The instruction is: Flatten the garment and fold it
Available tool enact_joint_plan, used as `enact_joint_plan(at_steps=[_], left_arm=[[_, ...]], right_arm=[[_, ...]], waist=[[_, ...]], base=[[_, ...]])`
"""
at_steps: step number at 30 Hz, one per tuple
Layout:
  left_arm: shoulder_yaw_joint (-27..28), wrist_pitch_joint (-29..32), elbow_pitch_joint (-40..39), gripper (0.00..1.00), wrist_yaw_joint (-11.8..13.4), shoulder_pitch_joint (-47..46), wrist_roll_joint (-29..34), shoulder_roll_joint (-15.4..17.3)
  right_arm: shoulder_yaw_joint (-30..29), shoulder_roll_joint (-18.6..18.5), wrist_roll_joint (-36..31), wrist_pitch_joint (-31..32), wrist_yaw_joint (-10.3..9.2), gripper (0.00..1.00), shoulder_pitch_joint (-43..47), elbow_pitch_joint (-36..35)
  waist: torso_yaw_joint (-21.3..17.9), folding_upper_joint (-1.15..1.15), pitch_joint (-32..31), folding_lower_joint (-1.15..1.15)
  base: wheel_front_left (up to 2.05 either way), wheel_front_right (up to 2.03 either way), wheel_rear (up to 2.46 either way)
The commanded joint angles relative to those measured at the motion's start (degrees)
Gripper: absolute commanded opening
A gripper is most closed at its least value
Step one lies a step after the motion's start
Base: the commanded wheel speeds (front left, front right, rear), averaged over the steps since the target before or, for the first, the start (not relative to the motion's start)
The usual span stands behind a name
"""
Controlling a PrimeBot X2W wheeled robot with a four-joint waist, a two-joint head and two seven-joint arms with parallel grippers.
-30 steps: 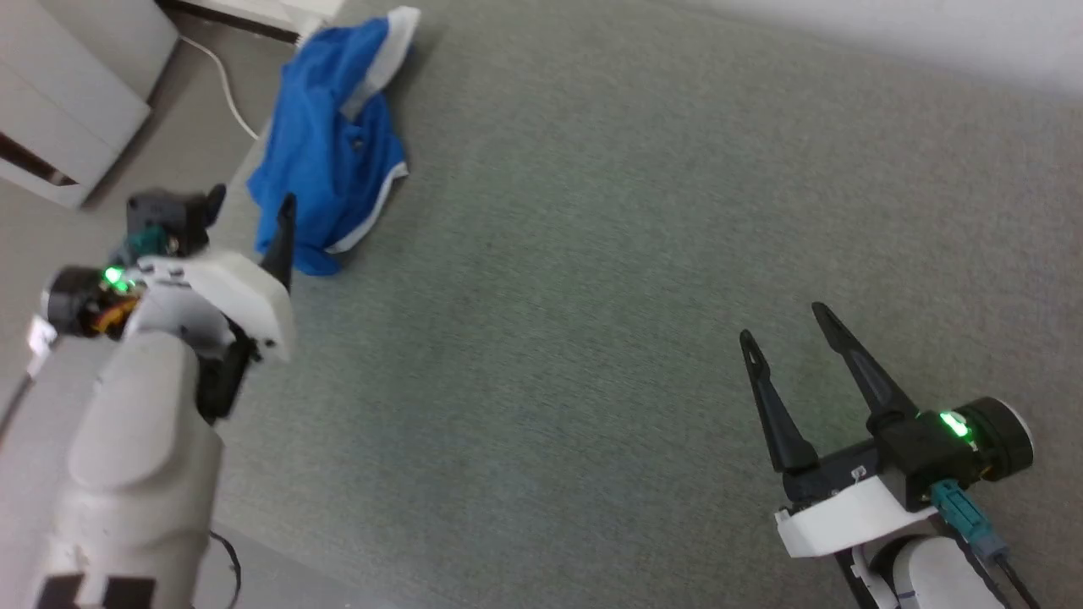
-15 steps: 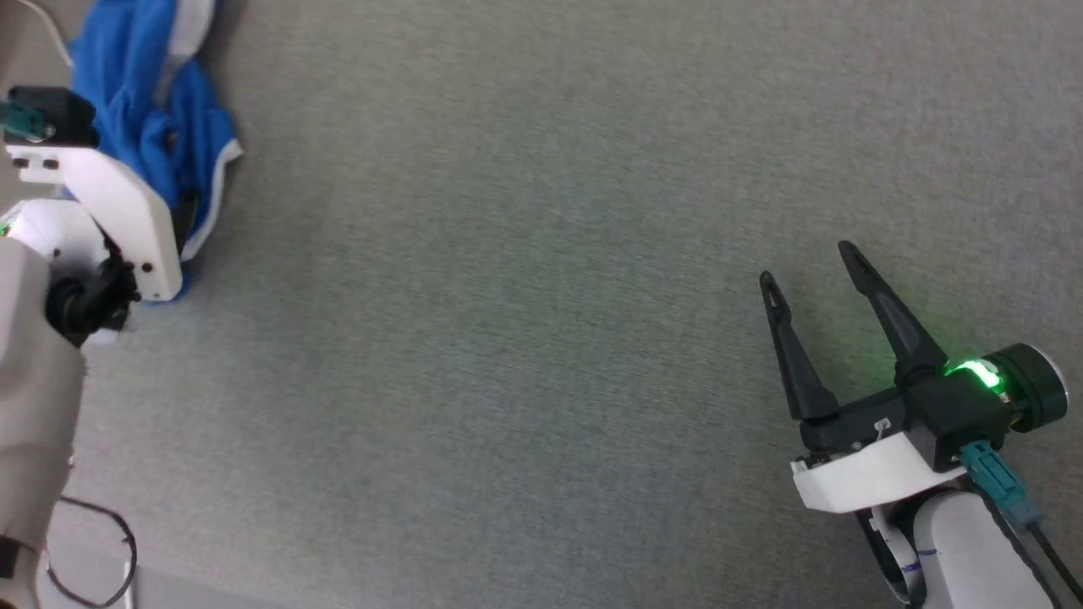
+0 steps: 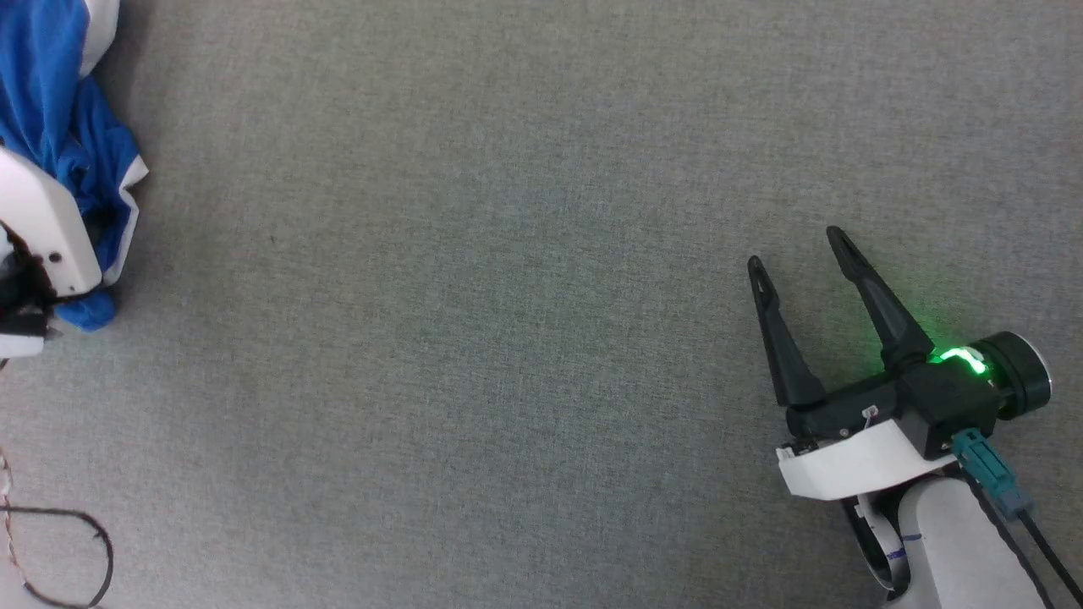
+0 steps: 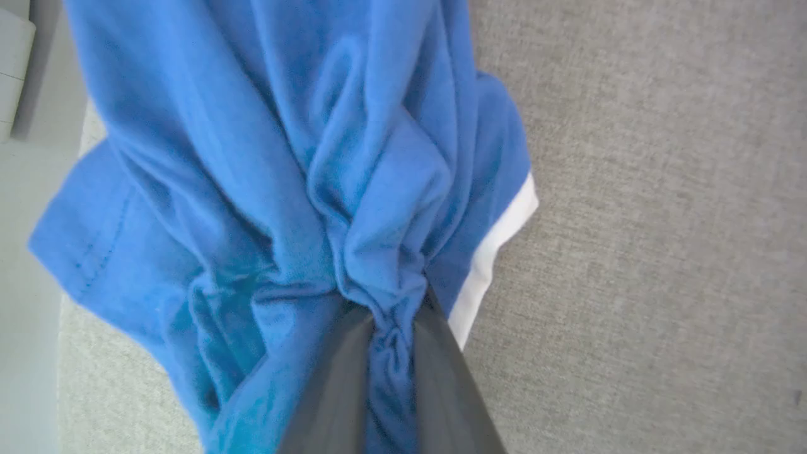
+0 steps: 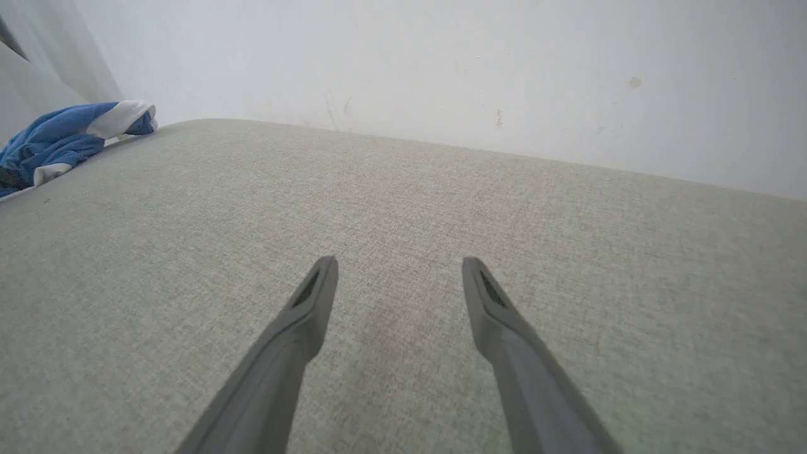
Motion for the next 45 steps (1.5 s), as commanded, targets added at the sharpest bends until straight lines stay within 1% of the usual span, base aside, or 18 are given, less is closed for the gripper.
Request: enact_joint_plan(at_steps=[1, 5, 7, 10, 14, 17, 19, 24, 30, 33, 34, 39, 42, 45], left_arm=[[-1.3, -1.3, 1.1, 0.00, -0.4, 3.2, 0.3, -1.4], [-1.2, -10.4, 1.1, 0.00, -0.4, 2.2, 2.2, 0.5], [-2.3, -15.5, 0.6, 0.00, -0.4, 1.7, 4.8, 1.1], [-2.4, -24.1, -0.1, 0.00, -0.2, 0.3, 7.6, 1.5], [-0.9, -35.8, -0.9, 0.00, 1.9, -1.2, 9.9, 1.6], [-0.7, -41.5, -2.6, 0.00, 2.5, -1.6, 11.4, 1.7], [-1.1, -44.1, -4.0, 0.00, 2.5, -1.6, 12.5, 1.8], [-1.9, -47.1, -9.7, 0.00, 3.1, -0.6, 14.6, 1.6], [-1.6, -48.2, -21.1, 0.00, 4.9, 3.2, 14.8, 0.1], [-2.4, -47.5, -26.7, 0.00, 5.7, 5.9, 14.3, -0.6], [-2.4, -47.5, -26.7, 0.00, 5.7, 5.9, 14.3, -0.6], [-3.4, -45.4, -35.9, 0.00, 7.5, 11.3, 12.1, -2.1], [-5.2, -44.4, -40.3, 0.00, 8.5, 14.3, 12.0, -3.2], [-7.8, -43.4, -43.4, 0.00, 9.0, 17.1, 12.0, -5.1]], right_arm=[[-0.4, -0.3, -0.2, -0.1, -0.06, 1.00, -0.1, 1.5], [-0.8, 0.1, 0.4, -0.2, -0.06, 1.00, 0.4, 3.1], [-2.4, 0.6, 0.8, -0.2, -0.06, 1.00, 1.1, 3.9], [-4.7, 1.2, 1.4, -0.2, -0.06, 1.00, 2.2, 5.0], [-5.7, 1.6, 2.0, -0.2, -0.06, 1.00, 3.5, 5.7], [-6.7, 1.8, 2.7, -0.2, -0.06, 1.00, 4.6, 5.7], [-6.8, 1.8, 3.7, -0.3, -0.06, 1.00, 5.2, 5.8], [-8.2, 1.8, 5.7, -0.3, -0.06, 1.00, 6.7, 5.1], [-10.1, 1.8, 6.6, -0.3, -0.06, 1.00, 8.7, 3.8], [-10.7, 1.8, 7.1, -0.3, -0.06, 1.00, 9.3, 3.2], [-10.7, 1.8, 7.1, -0.3, -0.06, 1.00, 9.3, 3.2], [-11.1, 1.8, 8.0, -0.3, -0.06, 1.00, 9.1, 2.4], [-11.6, 1.8, 8.6, -0.3, -0.06, 1.00, 8.9, 2.3], [-11.3, 1.8, 8.3, -0.3, -0.06, 1.00, 9.0, 1.9]], waist=[[0.3, 0.00, -2.1, 0.00], [0.6, 0.00, -5.9, 0.00], [0.9, 0.00, -8.4, 0.00], [1.0, 0.00, -11.8, 0.00], [0.5, 0.00, -16.5, 0.00], [-0.1, 0.00, -19.3, 0.00], [-0.6, 0.00, -21.1, 0.00], [-2.2, 0.00, -25.4, 0.00], [-4.0, 0.00, -28.8, 0.00], [-5.3, 0.00, -29.7, 0.00], [-5.3, 0.00, -29.7, 0.00], [-8.8, 0.00, -30.4, 0.00], [-11.1, 0.00, -30.7, 0.00], [-13.5, 0.00, -30.7, 0.00]], base=[[0.00, 0.00, 0.00], [0.00, 0.00, 0.00], [0.00, 0.00, 0.00], [0.00, 0.00, 0.00], [0.00, 0.00, 0.00], [0.00, 0.00, 0.00], [0.00, 0.00, 0.00], [0.00, 0.00, 0.00], [0.00, 0.00, 0.00], [0.00, 0.00, 0.00], [0.00, 0.00, 0.00], [0.00, 0.00, 0.00], [0.00, 0.00, 0.00], [0.00, 0.00, 0.00]])
